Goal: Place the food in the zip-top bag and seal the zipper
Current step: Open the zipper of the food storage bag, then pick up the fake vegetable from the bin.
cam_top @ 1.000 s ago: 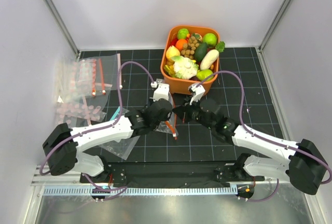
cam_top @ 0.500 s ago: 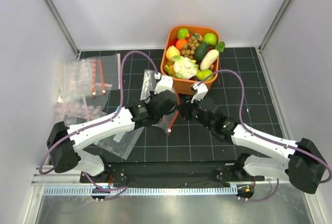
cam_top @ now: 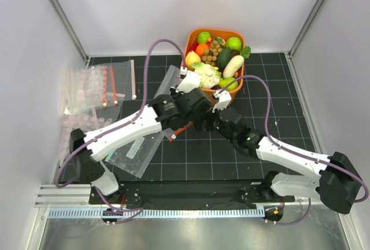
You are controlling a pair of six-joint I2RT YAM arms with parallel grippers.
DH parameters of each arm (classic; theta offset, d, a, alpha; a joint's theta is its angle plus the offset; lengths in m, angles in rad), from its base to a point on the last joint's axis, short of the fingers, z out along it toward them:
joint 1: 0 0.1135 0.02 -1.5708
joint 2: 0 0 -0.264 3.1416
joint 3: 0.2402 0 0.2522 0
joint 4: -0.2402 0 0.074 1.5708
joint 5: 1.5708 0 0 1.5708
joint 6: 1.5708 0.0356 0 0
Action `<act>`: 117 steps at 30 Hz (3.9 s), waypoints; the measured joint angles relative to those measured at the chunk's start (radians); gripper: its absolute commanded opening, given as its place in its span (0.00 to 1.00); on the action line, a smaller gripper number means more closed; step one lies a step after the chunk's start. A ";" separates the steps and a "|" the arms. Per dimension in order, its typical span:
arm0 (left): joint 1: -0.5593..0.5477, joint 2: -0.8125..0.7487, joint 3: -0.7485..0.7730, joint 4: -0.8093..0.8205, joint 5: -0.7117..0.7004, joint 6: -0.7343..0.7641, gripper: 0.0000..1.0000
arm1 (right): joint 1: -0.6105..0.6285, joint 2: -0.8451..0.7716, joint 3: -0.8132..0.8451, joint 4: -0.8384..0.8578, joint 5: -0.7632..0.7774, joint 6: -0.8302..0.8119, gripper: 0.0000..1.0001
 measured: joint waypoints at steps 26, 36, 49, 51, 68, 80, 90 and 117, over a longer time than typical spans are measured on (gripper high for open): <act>0.068 -0.145 -0.286 0.092 -0.157 -0.029 0.31 | -0.057 0.204 0.158 0.002 0.092 0.098 0.01; 0.084 -0.053 -0.283 0.087 -0.151 -0.040 0.36 | -0.160 0.201 0.093 0.047 -0.071 0.188 0.01; 0.164 -0.098 -0.301 0.161 -0.012 -0.032 0.00 | -0.197 0.143 0.092 0.024 -0.108 0.235 0.19; 0.165 -0.114 -0.301 0.161 -0.007 -0.032 0.00 | -0.202 0.145 0.092 0.027 -0.137 0.229 0.44; 0.137 0.043 -0.170 -0.151 -0.293 -0.182 0.01 | -0.192 0.188 0.141 -0.022 -0.235 0.117 0.80; 0.207 0.047 -0.220 -0.049 -0.210 -0.108 0.00 | -0.192 0.135 0.141 -0.038 -0.183 0.087 0.80; 0.216 0.027 -0.240 0.044 -0.109 -0.054 0.00 | -0.194 0.136 0.261 -0.101 -0.049 -0.019 0.90; 0.216 0.019 -0.257 0.090 -0.031 -0.033 0.01 | -0.307 0.652 0.761 -0.258 0.138 0.027 0.99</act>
